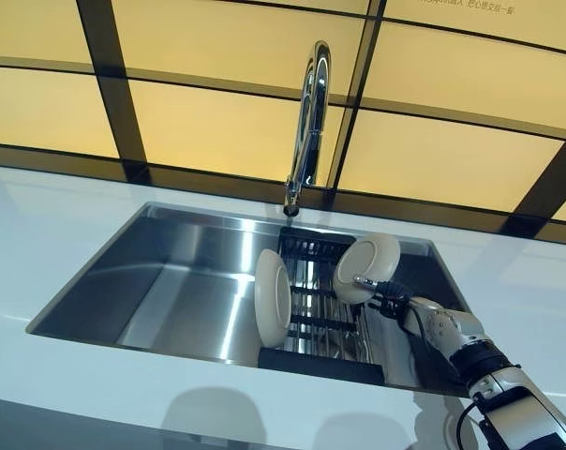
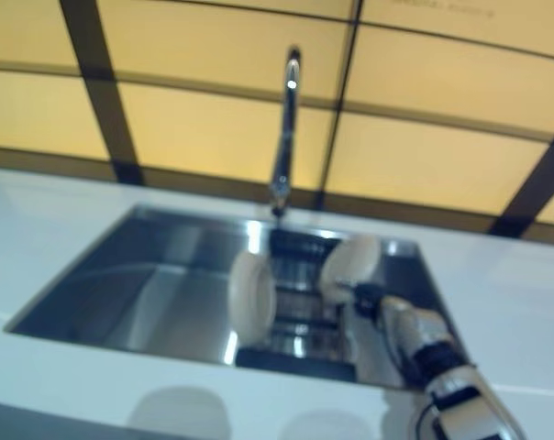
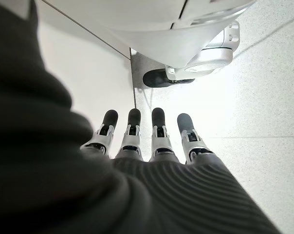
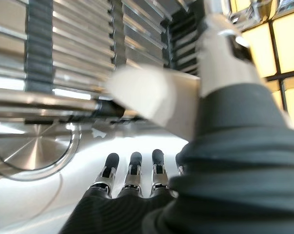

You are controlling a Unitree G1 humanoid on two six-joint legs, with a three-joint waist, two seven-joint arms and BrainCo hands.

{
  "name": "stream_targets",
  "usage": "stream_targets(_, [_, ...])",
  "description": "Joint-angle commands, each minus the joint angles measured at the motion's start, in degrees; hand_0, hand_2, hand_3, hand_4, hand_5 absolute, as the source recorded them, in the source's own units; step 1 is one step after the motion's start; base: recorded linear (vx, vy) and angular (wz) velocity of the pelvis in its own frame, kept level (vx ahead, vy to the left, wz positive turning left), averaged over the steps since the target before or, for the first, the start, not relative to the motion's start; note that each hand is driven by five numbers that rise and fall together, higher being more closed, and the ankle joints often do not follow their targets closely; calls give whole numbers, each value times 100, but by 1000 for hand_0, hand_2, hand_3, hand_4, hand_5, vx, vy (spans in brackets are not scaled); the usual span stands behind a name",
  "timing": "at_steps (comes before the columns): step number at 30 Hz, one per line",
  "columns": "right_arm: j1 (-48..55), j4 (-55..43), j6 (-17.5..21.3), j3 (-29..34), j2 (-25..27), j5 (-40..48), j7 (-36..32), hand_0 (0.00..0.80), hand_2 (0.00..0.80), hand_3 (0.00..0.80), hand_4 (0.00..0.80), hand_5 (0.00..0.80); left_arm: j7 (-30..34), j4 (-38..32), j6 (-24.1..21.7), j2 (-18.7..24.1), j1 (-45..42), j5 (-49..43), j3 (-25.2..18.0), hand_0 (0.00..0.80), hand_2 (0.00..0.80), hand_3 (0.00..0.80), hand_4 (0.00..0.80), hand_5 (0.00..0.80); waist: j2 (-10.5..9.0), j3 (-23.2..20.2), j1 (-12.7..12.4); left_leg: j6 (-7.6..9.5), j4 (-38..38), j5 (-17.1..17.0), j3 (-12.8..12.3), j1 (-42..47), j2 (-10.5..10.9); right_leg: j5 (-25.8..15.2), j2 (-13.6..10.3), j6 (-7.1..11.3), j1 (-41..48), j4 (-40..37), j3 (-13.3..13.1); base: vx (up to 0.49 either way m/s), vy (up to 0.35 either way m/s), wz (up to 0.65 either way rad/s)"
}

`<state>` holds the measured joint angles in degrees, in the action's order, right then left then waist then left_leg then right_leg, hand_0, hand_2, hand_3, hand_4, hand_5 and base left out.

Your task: Take plates into dishwasher

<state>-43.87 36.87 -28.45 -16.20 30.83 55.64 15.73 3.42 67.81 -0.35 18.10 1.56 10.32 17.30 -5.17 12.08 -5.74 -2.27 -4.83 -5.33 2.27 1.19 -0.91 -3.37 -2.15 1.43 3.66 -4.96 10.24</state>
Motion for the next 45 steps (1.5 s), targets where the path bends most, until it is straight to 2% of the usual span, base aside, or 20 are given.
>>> stream_targets(1, [-780,140,411,147,219,-159,75,0,0,0,0,0,10,193,-5,76,265,128,392,0,0,0,0,0,-98,-57,-160,292,19,366,-17,71,241,69,-32,143,-91,286,-60,0,0,0])
stream_targets(6, [-836,175,532,179,224,-205,199,0,0,0,0,0,9,176,-6,78,289,168,425,0,0,0,0,0,-86,-39,-162,294,19,368,-17,57,241,73,-34,143,-115,302,-64,0,0,0])
stream_targets(7, [-842,166,566,174,213,-222,256,41,41,41,41,41,1,162,9,75,297,176,434,0,0,0,0,0,-84,-32,-163,295,21,367,-14,53,241,74,-36,142,-119,305,-64,0,0,0])
stream_targets(9, [-855,143,608,178,198,-254,309,279,279,279,279,279,-1,136,37,72,306,187,454,0,0,0,0,0,-74,-20,-164,296,22,368,-1,48,246,77,-37,143,-122,308,-66,0,0,0])
stream_targets(10, [-859,143,619,178,194,-271,326,304,304,304,304,304,2,134,41,74,309,191,459,0,0,0,0,0,-72,-21,-163,297,19,369,2,51,247,77,-37,143,-121,307,-67,0,0,0])
stream_targets(11, [-859,140,647,178,186,-281,340,427,427,427,427,427,1,139,40,68,315,197,463,0,0,0,0,0,-71,-22,-162,298,16,370,3,52,248,76,-38,143,-122,305,-66,0,0,0])
stream_targets(13, [-848,93,691,174,176,-320,391,524,524,524,524,524,2,161,20,59,318,202,461,0,0,0,0,0,-72,-24,-156,297,19,372,-2,52,249,79,-39,142,-122,307,-63,-1,5,4])
stream_targets(15, [-837,48,774,178,170,-367,444,772,772,772,772,772,-11,172,-3,44,308,209,471,0,0,0,0,0,-72,-28,-156,296,24,371,-5,48,246,80,-42,138,-116,304,-61,2,3,4])
stream_targets(16, [-838,37,785,181,160,-388,466,800,800,800,800,800,-14,172,0,37,312,212,475,0,0,0,0,0,-69,-29,-156,294,25,371,-6,47,247,79,-44,139,-115,301,-62,-1,5,7])
stream_targets(22, [-822,1,831,190,131,-438,552,791,791,791,791,791,-7,178,0,37,297,192,461,0,0,0,0,0,-63,-25,-161,288,15,375,-20,57,245,61,-37,142,-107,268,-56,-2,1,2])
stream_targets(23, [-827,5,817,190,145,-443,536,731,731,731,731,731,-8,169,6,39,296,188,458,0,0,0,0,0,-64,-27,-163,287,12,373,-26,57,243,57,-36,143,-106,260,-53,0,0,0])
stream_targets(24, [-827,6,811,190,148,-442,528,731,731,731,731,731,-8,166,7,39,296,186,458,0,0,0,0,0,-64,-28,-163,286,11,373,-27,56,242,56,-36,143,-106,258,-53,0,0,0])
stream_targets(25, [-820,11,802,196,158,-447,509,787,787,787,787,787,-18,169,2,37,304,202,481,0,0,0,0,0,-65,-34,-159,288,12,374,-26,49,247,56,-35,145,-112,258,-56,0,0,0])
stream_targets(27, [-802,30,823,198,177,-444,481,722,722,722,722,722,-15,187,-12,29,328,214,485,0,0,0,0,0,-62,-40,-149,289,10,373,-28,41,251,57,-37,145,-120,257,-60,0,0,0])
stream_targets(28, [-799,37,832,204,178,-453,479,649,649,649,649,649,-16,189,-14,22,333,210,484,0,0,0,0,0,-59,-38,-147,288,10,373,-27,41,251,60,-40,146,-120,260,-60,0,0,0])
stream_targets(29, [-792,57,845,215,187,-450,478,467,467,467,467,467,-16,191,-18,16,334,207,496,0,0,0,0,0,-54,-38,-146,288,12,373,-23,42,254,63,-45,146,-118,264,-61,0,0,0])
stream_targets(30, [-791,63,859,217,201,-420,509,0,0,0,0,0,-17,174,4,16,343,201,504,0,0,0,0,0,-55,-42,-143,289,13,370,-19,35,259,64,-47,147,-123,268,-72,0,0,0])
stream_targets(34, [-751,27,956,248,210,-725,489,0,0,0,0,0,-8,159,18,27,359,212,521,0,0,0,0,0,-42,-33,-134,298,15,374,-13,37,260,72,-59,150,-137,299,-65,0,0,0])
stream_targets(38, [-775,-202,1228,90,440,-2456,415,0,0,0,0,0,-30,148,2,18,332,185,506,0,0,0,0,0,-37,-27,-133,305,23,373,-9,29,266,78,-75,175,-148,321,-60,0,0,0])
stream_targets(45, [-525,-1213,1507,53,707,-3583,564,0,0,0,0,0,-32,89,-25,50,259,151,376,0,0,0,0,0,-58,-3,-57,330,37,398,-35,34,252,99,-76,203,-182,377,-111,0,0,0])
